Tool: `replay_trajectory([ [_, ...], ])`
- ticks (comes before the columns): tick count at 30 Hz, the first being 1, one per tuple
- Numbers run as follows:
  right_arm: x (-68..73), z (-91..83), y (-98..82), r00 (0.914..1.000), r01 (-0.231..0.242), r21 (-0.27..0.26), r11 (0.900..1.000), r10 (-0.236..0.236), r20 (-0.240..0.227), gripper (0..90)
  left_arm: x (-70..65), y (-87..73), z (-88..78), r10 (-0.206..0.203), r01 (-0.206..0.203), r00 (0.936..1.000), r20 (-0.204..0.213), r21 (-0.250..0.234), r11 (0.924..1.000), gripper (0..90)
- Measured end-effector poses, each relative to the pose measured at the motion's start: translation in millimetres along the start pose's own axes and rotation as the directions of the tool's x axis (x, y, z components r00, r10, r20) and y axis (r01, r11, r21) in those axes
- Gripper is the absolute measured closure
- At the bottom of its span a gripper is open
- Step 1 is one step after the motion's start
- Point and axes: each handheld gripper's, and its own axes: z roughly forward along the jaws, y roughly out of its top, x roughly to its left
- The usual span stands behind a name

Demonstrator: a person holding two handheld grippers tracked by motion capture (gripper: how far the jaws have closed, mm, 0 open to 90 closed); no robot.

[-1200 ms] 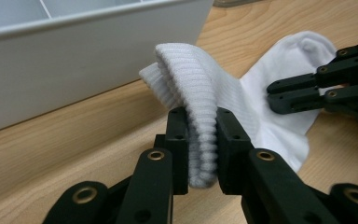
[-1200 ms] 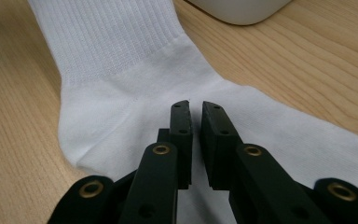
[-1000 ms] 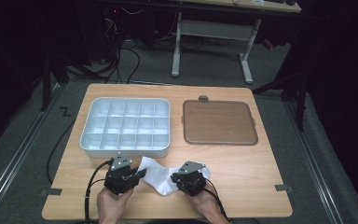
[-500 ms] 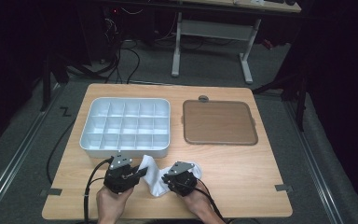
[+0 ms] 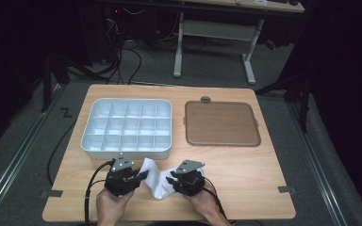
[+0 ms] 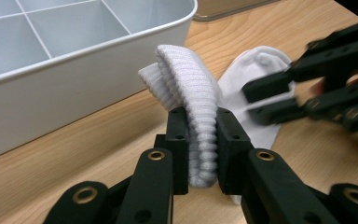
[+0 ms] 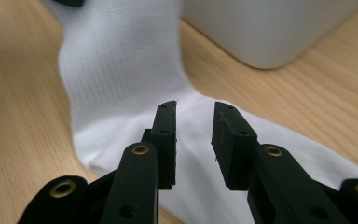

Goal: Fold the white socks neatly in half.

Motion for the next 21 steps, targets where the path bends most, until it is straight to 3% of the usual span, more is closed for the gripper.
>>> replay_trajectory([
  [6, -23.5, -20.6, -14.8, 0.9947, -0.067, -0.024, 0.997, 0.069, 0.076, 71.3, 3.8, 0.0, -2.2, 0.002, -0.002, 1.0, -0.009, 0.002, 1.0, 78.0],
  [7, -31.4, -26.1, -21.4, 0.991, -0.086, -0.025, 0.996, 0.088, 0.101, 71.2, 3.9, -0.2, -2.6, 0.001, -0.001, 0.9999, -0.011, 0.0, 1.0, 78.0],
  [10, -37.4, -30.5, -26.8, 0.9863, -0.105, -0.026, 0.994, 0.108, 0.125, 70.9, 4.2, -0.2, -3.6, 0.003, -0.003, 0.9999, -0.013, -0.001, 1.0, 78.0],
  [12, -44.3, -34.7, -33.1, 0.9787, -0.132, -0.036, 0.991, 0.136, 0.153, 69.0, 4.3, 0.0, -4.1, 0.008, -0.008, 0.9998, -0.016, 0.001, 1.0, 78.0],
  [18, -55.4, -38.0, -41.2, 0.9647, -0.185, -0.042, 0.982, 0.189, 0.183, 65.2, 3.6, 1.1, -5.3, 0.02, -0.02, 0.9996, -0.022, 0.002, 0.9998, 78.0],
  [21, -58.4, -37.4, -43.3, 0.9622, -0.199, -0.036, 0.979, 0.203, 0.182, 65.2, 3.9, 1.2, -5.7, 0.019, -0.019, 0.9995, -0.025, 0.004, 0.9998, 78.0],
])
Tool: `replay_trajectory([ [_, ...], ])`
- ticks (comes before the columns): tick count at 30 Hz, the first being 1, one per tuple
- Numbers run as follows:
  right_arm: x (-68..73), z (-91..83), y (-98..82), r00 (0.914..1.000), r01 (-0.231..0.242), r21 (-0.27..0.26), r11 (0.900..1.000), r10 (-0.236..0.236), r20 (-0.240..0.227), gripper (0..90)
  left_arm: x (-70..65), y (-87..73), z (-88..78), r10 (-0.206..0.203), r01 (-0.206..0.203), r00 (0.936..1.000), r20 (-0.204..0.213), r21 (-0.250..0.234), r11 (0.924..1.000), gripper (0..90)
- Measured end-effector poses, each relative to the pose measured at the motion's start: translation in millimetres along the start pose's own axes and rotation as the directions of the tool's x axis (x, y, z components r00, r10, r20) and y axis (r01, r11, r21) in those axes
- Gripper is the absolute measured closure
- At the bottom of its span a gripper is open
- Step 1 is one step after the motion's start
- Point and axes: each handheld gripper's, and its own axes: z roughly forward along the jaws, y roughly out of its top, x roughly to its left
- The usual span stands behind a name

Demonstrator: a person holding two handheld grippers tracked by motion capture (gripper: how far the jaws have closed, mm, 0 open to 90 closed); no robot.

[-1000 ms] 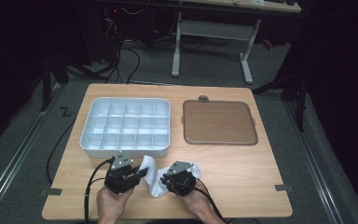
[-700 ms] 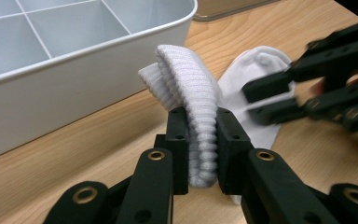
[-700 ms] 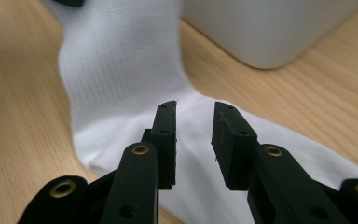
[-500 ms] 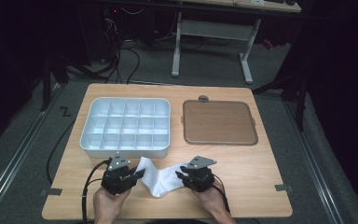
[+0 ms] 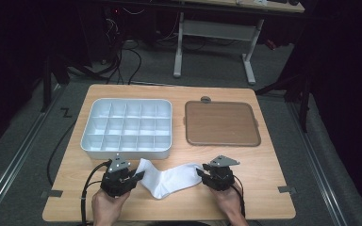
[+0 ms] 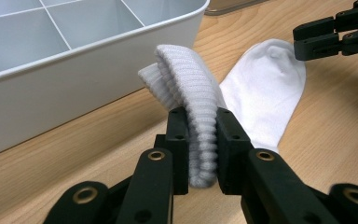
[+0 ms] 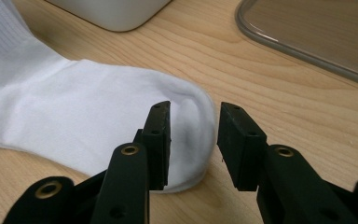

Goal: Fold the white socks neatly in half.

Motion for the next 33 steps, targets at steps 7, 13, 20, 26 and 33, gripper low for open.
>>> replay_trajectory([
  [7, -2.7, 8.2, -6.0, 0.9998, -0.003, 0.046, 0.999, 0.004, -0.017, 74.5, 0.9, 0.7, -1.8, 0.003, -0.003, 1.0, -0.004, -0.004, 1.0, 78.0],
  [13, 3.9, 10.7, -8.2, 0.9989, 0.029, 0.051, 0.998, -0.028, -0.038, 79.2, -0.9, 2.6, -4.3, 0.0, 0.0, 1.0, 0.007, -0.019, 0.9998, 78.0],
  [20, 14.4, 12.4, -8.2, 0.9976, 0.044, 0.051, 0.998, -0.041, -0.057, 80.0, -8.5, 3.5, 0.0, 0.02, -0.019, 0.9997, 0.018, -0.012, 0.9997, 78.0],
  [26, 22.1, 14.4, -8.6, 0.9961, 0.051, 0.045, 0.998, -0.048, -0.074, 80.0, -16.5, 1.0, 6.0, 0.029, -0.029, 0.9991, 0.031, 0.0, 0.9996, 77.9],
  [33, 28.0, 16.1, -9.2, 0.9944, 0.059, 0.034, 0.998, -0.055, -0.09, 79.9, -26.8, -5.0, 15.1, 0.066, -0.068, 0.9969, 0.043, 0.031, 0.9972, 77.8],
])
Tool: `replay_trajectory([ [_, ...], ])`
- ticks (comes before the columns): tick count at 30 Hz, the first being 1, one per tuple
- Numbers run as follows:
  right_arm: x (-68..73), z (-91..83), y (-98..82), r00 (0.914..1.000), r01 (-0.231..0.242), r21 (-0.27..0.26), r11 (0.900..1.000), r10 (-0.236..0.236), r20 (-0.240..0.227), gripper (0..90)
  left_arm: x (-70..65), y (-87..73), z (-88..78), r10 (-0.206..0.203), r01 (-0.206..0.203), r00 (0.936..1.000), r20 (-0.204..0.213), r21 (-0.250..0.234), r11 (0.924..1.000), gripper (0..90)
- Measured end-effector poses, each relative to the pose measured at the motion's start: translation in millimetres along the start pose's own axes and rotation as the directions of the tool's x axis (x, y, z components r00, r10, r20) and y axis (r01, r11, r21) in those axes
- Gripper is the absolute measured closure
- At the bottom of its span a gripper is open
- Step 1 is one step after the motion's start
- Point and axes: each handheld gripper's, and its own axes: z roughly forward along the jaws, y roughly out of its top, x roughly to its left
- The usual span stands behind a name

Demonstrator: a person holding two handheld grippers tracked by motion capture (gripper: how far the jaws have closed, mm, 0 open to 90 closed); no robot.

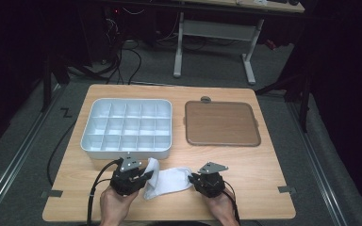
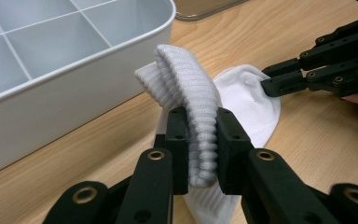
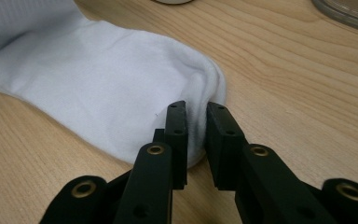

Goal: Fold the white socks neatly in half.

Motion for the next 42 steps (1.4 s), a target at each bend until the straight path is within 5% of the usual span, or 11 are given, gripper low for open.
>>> replay_trajectory([
  [21, 7.9, 3.9, 2.9, 1.0, -0.005, 0.003, 1.0, 0.005, -0.002, 79.6, -22.6, -12.2, 33.0, 0.06, -0.062, 0.9978, 0.026, 0.066, 0.9959, 77.8],
  [42, 6.0, 6.8, 4.8, 1.0, -0.009, 0.002, 1.0, 0.009, -0.001, 79.2, -25.7, -29.0, 56.8, 0.102, -0.105, 0.9943, 0.031, 0.117, 0.9875, 77.1],
])
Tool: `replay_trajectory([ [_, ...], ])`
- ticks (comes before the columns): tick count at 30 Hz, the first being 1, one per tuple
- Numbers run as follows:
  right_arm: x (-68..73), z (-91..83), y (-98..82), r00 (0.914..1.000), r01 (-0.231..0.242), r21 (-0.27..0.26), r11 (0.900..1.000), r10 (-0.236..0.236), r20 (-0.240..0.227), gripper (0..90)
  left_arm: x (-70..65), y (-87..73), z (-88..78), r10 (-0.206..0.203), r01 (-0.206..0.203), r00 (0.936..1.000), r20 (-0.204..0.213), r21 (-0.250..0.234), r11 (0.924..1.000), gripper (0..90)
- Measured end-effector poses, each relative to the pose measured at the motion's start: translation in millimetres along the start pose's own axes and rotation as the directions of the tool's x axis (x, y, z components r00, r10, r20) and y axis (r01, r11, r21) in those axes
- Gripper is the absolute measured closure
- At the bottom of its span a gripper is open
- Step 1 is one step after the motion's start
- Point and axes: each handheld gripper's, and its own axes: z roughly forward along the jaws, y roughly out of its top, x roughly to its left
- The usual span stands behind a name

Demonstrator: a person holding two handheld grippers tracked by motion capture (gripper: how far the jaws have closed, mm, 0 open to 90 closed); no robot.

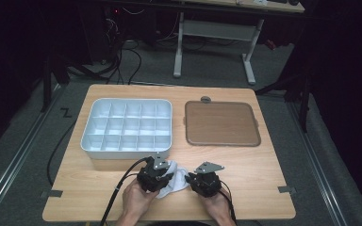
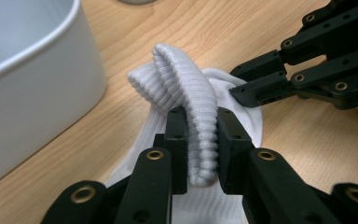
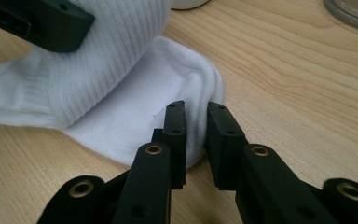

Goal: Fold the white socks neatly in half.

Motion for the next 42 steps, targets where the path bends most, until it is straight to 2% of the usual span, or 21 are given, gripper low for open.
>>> replay_trajectory([
  [4, 0.1, 0.3, -0.1, 1.0, 0.001, -0.001, 1.0, -0.001, 0.003, 79.0, 0.6, -3.8, 3.2, -0.01, 0.01, 1.0, 0.0, 0.005, 0.9999, 76.7],
  [9, -0.5, 0.6, -0.2, 1.0, 0.002, -0.002, 1.0, -0.002, 0.003, 78.6, 2.4, -6.3, 6.7, -0.004, 0.004, 1.0, 0.001, 0.013, 0.9999, 74.1],
  [19, -0.9, 0.7, -0.6, 1.0, -0.002, -0.005, 1.0, 0.002, 0.0, 78.5, 4.0, -9.9, 7.6, -0.031, 0.031, 0.9994, 0.014, -0.001, 0.9995, 58.8],
  [22, -1.1, 0.7, -0.6, 1.0, -0.003, -0.005, 1.0, 0.003, -0.001, 78.5, 4.7, -8.6, 4.2, -0.037, 0.037, 0.9989, 0.029, -0.024, 0.999, 53.3],
  [25, -1.8, 0.6, -0.3, 0.9999, -0.009, -0.003, 1.0, 0.009, -0.006, 78.6, 4.4, -8.1, 1.3, -0.025, 0.027, 0.9989, 0.038, -0.033, 0.9991, 49.4],
  [32, -1.7, 0.1, 0.3, 0.9999, -0.011, 0.001, 1.0, 0.011, -0.004, 78.3, 2.9, -6.9, -7.4, -0.027, 0.03, 0.9981, 0.055, -0.052, 0.9982, 44.5],
  [38, -1.5, -1.0, 1.6, 1.0, -0.003, 0.005, 1.0, 0.003, 0.002, 75.7, 5.0, -6.6, -17.5, -0.036, 0.04, 0.9979, 0.054, -0.071, 0.9967, 42.3],
  [39, -1.9, -1.5, 1.9, 1.0, 0.002, 0.003, 1.0, -0.002, 0.004, 75.0, 7.4, -7.5, -22.4, -0.045, 0.048, 0.9978, 0.048, -0.078, 0.9957, 41.8],
  [42, -1.8, -3.1, 2.3, 1.0, 0.0, 0.001, 1.0, 0.0, 0.008, 73.7, 10.6, -10.5, -25.9, -0.033, 0.035, 0.9992, 0.024, -0.084, 0.9959, 41.5],
])
